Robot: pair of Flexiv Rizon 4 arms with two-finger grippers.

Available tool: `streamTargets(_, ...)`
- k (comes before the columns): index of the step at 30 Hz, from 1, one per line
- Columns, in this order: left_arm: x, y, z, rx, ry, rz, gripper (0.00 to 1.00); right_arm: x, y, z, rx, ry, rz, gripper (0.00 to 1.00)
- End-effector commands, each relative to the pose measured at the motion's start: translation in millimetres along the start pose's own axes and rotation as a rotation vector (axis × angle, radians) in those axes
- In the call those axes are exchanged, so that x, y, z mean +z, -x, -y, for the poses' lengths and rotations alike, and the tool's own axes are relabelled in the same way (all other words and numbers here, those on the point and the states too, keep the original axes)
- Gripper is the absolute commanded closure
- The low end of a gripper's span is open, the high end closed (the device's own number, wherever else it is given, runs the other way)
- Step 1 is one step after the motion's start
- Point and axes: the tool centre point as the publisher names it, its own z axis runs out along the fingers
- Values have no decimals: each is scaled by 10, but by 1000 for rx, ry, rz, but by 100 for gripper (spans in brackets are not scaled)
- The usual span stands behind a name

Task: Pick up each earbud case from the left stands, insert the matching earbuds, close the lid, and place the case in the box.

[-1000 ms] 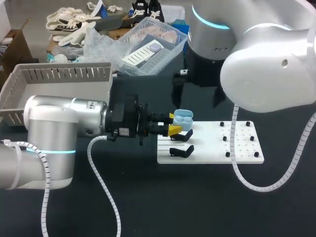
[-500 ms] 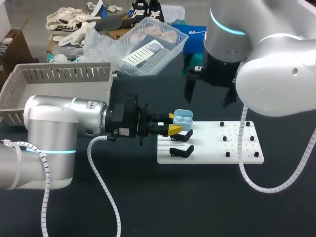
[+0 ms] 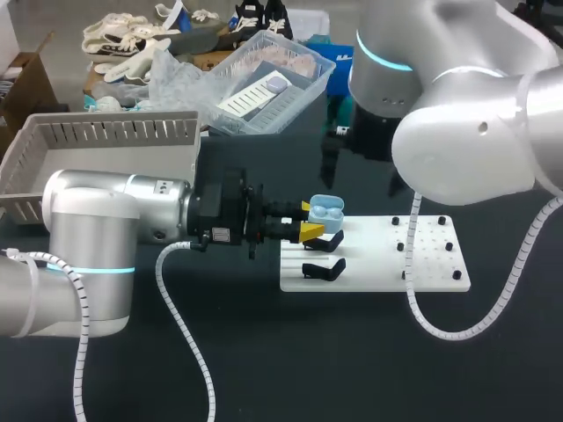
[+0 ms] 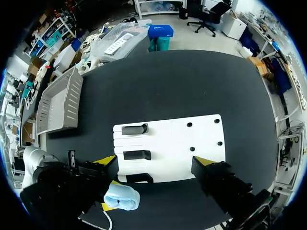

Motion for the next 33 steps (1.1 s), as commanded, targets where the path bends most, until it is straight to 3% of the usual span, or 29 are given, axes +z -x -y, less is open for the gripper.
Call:
streamTargets(1,3,-1,1,0,2,-1,100,26,-27,-25,-4,-10,-12,0)
streamTargets(18,3,-1,1,0,2,-1,100,-138,-391,-50,-77,-14,-22,0)
streamTargets(28,3,-1,1,0,2,-1,100,-317,-327,52,-29,-6,88,0)
streamTargets(33,-84,174,4,18,1,7,100,-467,-352,157,-38,36,159,0)
